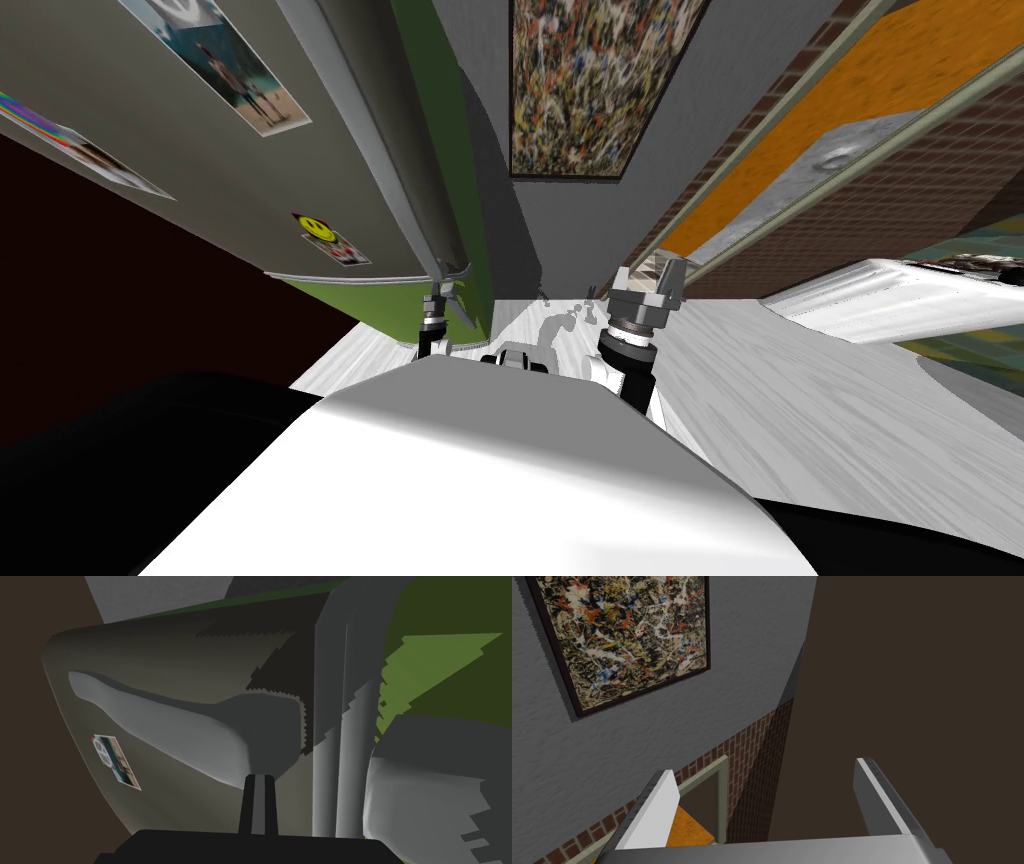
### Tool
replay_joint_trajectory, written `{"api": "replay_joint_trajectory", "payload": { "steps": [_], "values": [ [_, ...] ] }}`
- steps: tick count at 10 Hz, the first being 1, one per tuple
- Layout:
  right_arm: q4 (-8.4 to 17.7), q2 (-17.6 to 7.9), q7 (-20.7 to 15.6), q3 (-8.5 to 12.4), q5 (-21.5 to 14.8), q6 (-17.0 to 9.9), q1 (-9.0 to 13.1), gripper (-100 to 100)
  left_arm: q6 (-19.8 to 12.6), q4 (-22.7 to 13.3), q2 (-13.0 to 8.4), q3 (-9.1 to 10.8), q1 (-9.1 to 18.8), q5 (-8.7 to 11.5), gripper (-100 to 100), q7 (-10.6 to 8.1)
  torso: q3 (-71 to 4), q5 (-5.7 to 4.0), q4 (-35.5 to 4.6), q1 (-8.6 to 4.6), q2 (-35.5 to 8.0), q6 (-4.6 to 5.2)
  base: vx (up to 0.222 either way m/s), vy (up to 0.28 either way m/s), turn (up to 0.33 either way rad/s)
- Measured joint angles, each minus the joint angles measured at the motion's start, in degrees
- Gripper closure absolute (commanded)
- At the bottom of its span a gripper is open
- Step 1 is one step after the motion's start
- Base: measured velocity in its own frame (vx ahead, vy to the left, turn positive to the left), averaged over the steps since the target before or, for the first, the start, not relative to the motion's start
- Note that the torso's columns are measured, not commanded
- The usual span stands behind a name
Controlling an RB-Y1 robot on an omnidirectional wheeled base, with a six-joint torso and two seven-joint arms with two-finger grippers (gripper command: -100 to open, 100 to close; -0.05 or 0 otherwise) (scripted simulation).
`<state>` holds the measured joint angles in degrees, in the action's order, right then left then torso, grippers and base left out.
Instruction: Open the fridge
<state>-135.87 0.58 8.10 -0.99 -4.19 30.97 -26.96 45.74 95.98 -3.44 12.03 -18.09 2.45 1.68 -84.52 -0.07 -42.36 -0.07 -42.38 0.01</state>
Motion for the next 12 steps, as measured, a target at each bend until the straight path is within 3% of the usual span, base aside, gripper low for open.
{"api": "replay_joint_trajectory", "payload": {
  "steps": [1, 6, 12],
  "values": [
    [0.00, 0.00, 0.00, 0.00, 0.00, 0.00, 0.00, 0, 0.26, -0.10, 0.02, -0.02, 0.01, -0.01, -100, 0.04, -0.03, 0.03, 0.05, 0.00, 0.07, -0.01, 0.006, -0.014, 0.016],
    [0.00, 0.00, 0.00, 0.00, 0.00, 0.00, -0.01, 0, -5.64, 2.92, -3.70, 1.61, -0.53, 0.55, -100, 0.19, -0.16, 0.10, 0.13, 0.16, 0.27, -0.01, 0.018, -0.051, 0.023],
    [0.00, 0.01, 0.00, 0.00, 0.00, 0.00, -0.01, 0, -14.60, 7.22, -6.07, 4.02, -1.09, 1.36, -100, 0.55, -0.15, 0.05, 0.10, 0.06, 0.26, 0.04, 0.017, -0.050, 0.022]
  ]
}}
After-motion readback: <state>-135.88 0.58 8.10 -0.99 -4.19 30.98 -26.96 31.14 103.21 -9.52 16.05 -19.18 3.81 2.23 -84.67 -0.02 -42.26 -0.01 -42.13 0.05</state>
